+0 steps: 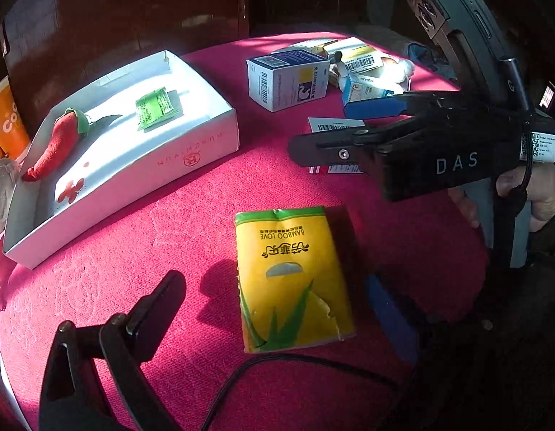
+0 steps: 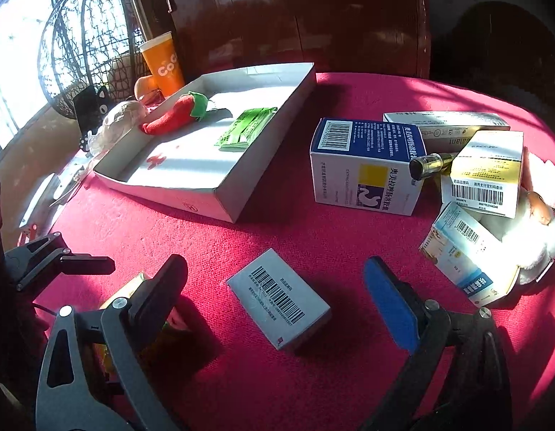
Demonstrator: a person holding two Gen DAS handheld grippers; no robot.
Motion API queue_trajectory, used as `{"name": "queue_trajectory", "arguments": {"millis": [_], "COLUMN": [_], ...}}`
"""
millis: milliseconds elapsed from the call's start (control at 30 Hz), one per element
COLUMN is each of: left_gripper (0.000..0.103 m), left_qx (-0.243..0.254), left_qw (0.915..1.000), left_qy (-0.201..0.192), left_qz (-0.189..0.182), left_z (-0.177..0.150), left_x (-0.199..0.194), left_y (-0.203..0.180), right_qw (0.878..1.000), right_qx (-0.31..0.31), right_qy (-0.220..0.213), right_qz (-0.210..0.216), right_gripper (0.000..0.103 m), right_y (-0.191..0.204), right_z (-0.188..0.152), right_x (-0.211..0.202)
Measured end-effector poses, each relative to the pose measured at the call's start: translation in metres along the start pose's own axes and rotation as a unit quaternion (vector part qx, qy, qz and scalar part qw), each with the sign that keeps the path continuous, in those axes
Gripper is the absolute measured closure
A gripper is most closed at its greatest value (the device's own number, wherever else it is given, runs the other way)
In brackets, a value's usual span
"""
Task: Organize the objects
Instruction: 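Grasp the yellow tissue pack with the left tool while the right tool grasps the small white barcode box, then carry the yellow tissue pack and white barcode box over the white tray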
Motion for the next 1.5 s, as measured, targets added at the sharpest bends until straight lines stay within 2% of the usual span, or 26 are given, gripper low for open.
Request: {"name": "queue_trajectory", "arguments": {"millis": [33,67,167,200,233,267,300,333,467,633,1033,1300,1500], "left_gripper": [0.014,0.016,0.025,0.028,0.041,0.055,0.055,0.055,0.056,0.056,0.056,0.056,0.056], "left_qx": [-0.006,-0.012,-0.026,-0.031,-0.036,-0.043,-0.055,-0.067,-0.087,-0.074,-0.086,-0.126,-0.133], "left_qw": [0.9999,0.9999,0.9996,0.9995,0.9993,0.9990,0.9984,0.9977,0.9955,0.9946,0.9931,0.9860,0.9850], "left_qy": [0.008,0.008,0.004,0.001,-0.002,-0.006,-0.010,-0.013,-0.038,-0.068,-0.075,-0.100,-0.100], "left_qz": [0.001,0.002,0.001,-0.001,-0.002,0.000,-0.004,-0.005,0.006,0.027,0.028,0.046,0.047], "left_z": [-0.002,-0.003,-0.002,-0.002,-0.002,-0.001,0.000,0.000,0.003,0.011,0.009,0.017,0.014], "left_x": [0.003,0.003,0.000,-0.001,-0.003,-0.005,-0.006,-0.007,-0.016,-0.026,-0.030,-0.047,-0.048], "left_y": [0.002,0.005,0.010,0.012,0.014,0.018,0.022,0.027,0.037,0.035,0.040,0.070,0.072], "right_qw": [1.000,1.000,0.999,0.999,0.999,0.999,0.998,0.998,0.998,0.998,0.997,0.996,0.995], "right_qx": [-0.008,-0.017,-0.035,-0.040,-0.042,-0.043,-0.046,-0.051,-0.060,-0.047,-0.043,-0.029,-0.028], "right_qy": [0.003,0.007,0.025,0.028,0.029,0.031,0.033,0.032,0.011,-0.023,-0.034,-0.070,-0.082], "right_qz": [-0.002,-0.004,-0.009,-0.012,-0.012,-0.010,-0.012,-0.018,-0.034,-0.043,-0.048,-0.048,-0.050], "right_gripper": [0.003,0.004,0.017,0.031,0.048,0.056,0.068,0.071,0.071,0.071,0.071,0.071,0.071], "right_y": [0.002,0.005,0.011,0.011,0.012,0.012,0.012,0.013,0.014,0.011,0.010,0.009,0.013], "right_z": [-0.002,-0.004,-0.010,-0.011,-0.011,-0.012,-0.014,-0.014,-0.012,0.000,0.004,0.023,0.030], "right_x": [0.002,0.004,0.010,0.010,0.010,0.010,0.010,0.009,-0.001,-0.016,-0.023,-0.048,-0.055]}}
Point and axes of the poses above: each gripper's, at about its wrist camera, not at the fingertips, and x roughly the way its jaws point, y to its left, z to its top, the point moved 7 cm from there along x, roughly the way its jaws point, and after that the axes turned 10 degrees about z, right-handed, at the moved point
